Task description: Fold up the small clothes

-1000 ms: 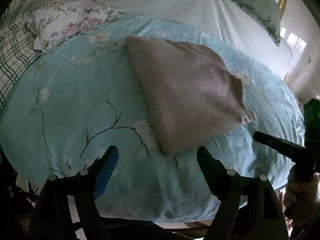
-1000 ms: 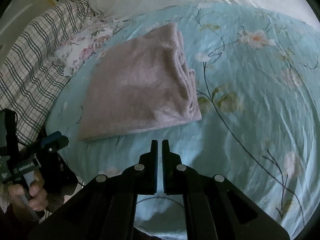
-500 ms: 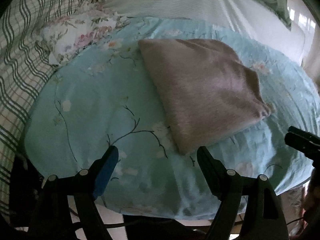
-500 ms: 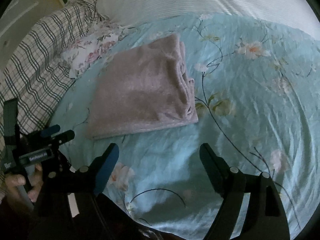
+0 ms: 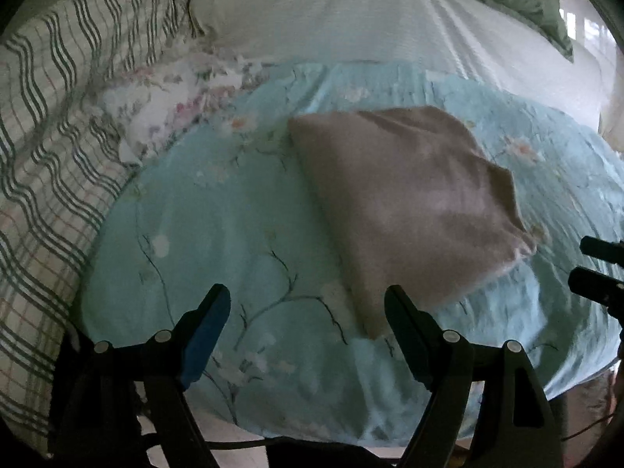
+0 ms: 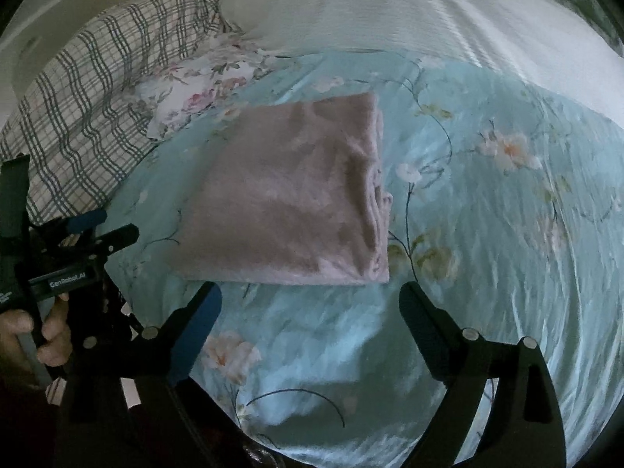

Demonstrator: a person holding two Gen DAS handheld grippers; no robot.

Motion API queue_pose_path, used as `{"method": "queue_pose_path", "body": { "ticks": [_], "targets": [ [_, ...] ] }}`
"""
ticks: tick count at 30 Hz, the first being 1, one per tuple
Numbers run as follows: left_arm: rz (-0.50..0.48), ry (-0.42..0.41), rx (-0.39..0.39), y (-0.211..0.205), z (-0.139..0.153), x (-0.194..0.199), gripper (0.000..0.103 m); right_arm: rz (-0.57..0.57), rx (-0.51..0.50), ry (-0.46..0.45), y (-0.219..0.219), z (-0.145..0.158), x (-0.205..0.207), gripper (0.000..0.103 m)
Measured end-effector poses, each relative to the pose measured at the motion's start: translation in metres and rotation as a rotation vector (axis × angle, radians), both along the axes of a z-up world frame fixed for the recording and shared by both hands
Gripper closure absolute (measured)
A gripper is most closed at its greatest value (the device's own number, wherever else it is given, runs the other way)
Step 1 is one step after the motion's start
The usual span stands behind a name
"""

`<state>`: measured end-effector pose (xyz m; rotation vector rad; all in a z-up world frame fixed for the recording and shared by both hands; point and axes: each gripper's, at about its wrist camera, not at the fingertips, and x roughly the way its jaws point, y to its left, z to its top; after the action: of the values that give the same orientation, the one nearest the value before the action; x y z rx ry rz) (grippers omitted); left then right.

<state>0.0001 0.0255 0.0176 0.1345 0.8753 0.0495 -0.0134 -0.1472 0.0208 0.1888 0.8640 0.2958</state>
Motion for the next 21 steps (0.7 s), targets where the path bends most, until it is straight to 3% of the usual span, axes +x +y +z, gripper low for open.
{"method": "queue_pose_path", "body": {
  "ticks": [3, 15, 21],
  "targets": [
    [0.002, 0.006, 0.023, -0.002, 0.001, 0.006, 0.016, 0.013, -0.016, -0.011, 0.003, 0.005, 0.004, 0.007],
    [-0.011, 0.022, -0.003, -0.005, -0.001, 0.031, 0.011, 0.044, -0.077, 0.007, 0.023, -0.004, 0.027, 0.007],
    [0.002, 0.049, 0.009, -0.004, -0.006, 0.037, 0.010, 0.044, -0.061, 0.014, 0.026, -0.002, 0.037, 0.007]
  ]
}}
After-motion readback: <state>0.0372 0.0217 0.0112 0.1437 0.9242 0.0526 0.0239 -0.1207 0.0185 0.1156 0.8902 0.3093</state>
